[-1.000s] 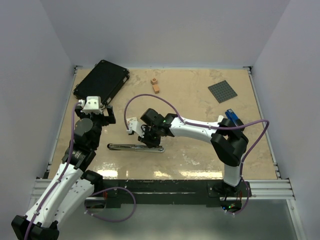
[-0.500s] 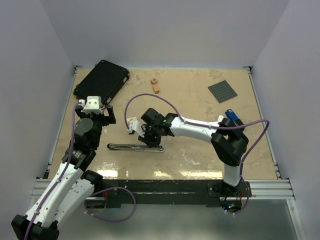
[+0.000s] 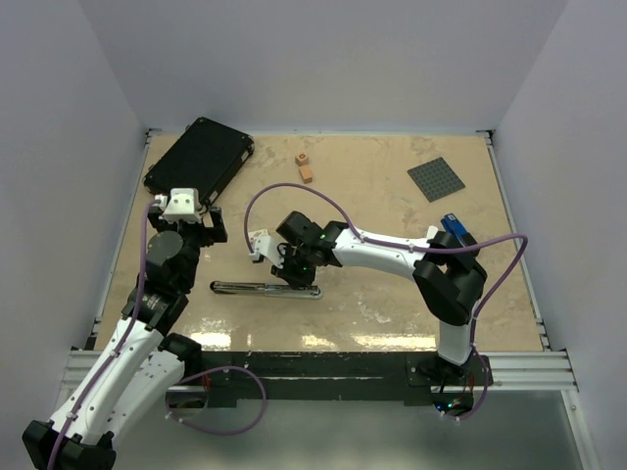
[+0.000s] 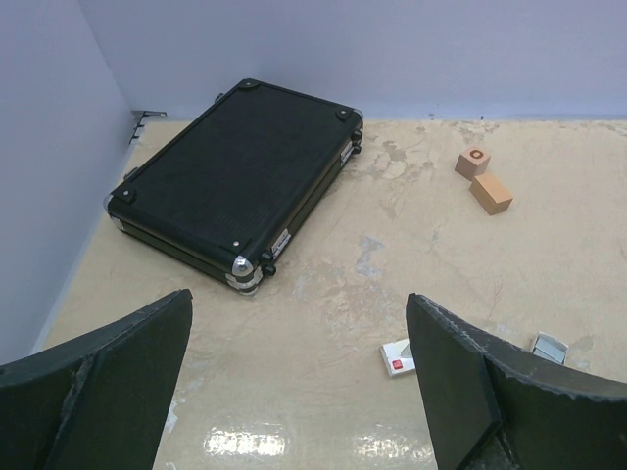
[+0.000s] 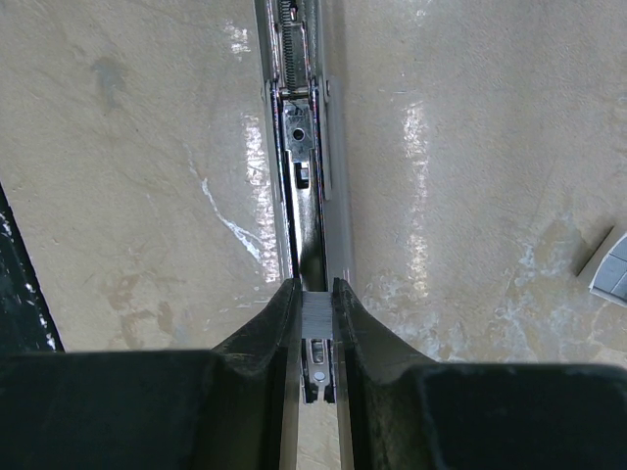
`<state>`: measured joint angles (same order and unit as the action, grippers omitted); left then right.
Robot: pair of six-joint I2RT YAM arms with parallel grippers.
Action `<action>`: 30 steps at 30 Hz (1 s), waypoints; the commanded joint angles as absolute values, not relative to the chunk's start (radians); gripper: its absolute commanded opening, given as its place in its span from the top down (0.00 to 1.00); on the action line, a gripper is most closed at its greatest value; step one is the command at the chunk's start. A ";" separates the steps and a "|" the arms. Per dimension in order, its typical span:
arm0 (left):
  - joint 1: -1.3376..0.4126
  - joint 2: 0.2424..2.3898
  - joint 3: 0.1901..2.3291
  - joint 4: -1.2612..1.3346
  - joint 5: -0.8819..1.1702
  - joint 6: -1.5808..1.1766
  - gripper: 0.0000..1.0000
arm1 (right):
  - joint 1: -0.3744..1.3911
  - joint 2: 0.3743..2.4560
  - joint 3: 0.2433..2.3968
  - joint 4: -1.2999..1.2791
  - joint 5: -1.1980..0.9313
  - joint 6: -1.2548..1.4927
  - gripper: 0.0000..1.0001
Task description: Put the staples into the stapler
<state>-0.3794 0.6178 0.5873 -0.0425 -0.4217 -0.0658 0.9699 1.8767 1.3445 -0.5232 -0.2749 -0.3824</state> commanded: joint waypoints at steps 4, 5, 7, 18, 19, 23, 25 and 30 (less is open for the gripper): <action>-0.370 0.614 0.626 -0.025 -0.411 -0.054 0.05 | 0.966 1.884 1.367 -0.526 -0.261 -0.387 0.86; -0.370 0.614 0.626 -0.025 -0.411 -0.055 0.05 | 0.966 1.888 1.365 -0.526 -0.261 -0.387 0.86; -0.370 0.614 0.626 -0.025 -0.411 -0.055 0.05 | 0.966 1.891 1.365 -0.531 -0.264 -0.388 0.86; -0.370 0.611 0.627 -0.026 -0.411 -0.055 0.05 | 0.966 1.896 1.370 -0.546 -0.295 -0.399 0.86; -0.370 0.612 0.626 -0.026 -0.411 -0.054 0.05 | 0.968 1.899 1.370 -0.548 -0.293 -0.397 0.86; -0.370 0.614 0.626 -0.026 -0.411 -0.055 0.05 | 0.965 1.911 1.371 -0.555 -0.288 -0.396 0.84; -0.370 0.614 0.627 -0.026 -0.411 -0.054 0.05 | 0.966 1.911 1.371 -0.557 -0.290 -0.396 0.83; -0.370 0.612 0.627 -0.026 -0.410 -0.054 0.05 | 0.966 1.911 1.374 -0.558 -0.291 -0.396 0.77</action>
<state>-0.3794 0.6174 0.5873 -0.0429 -0.4213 -0.0654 0.9676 1.9026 1.3521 -0.5304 -0.2810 -0.3862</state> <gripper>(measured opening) 0.947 0.198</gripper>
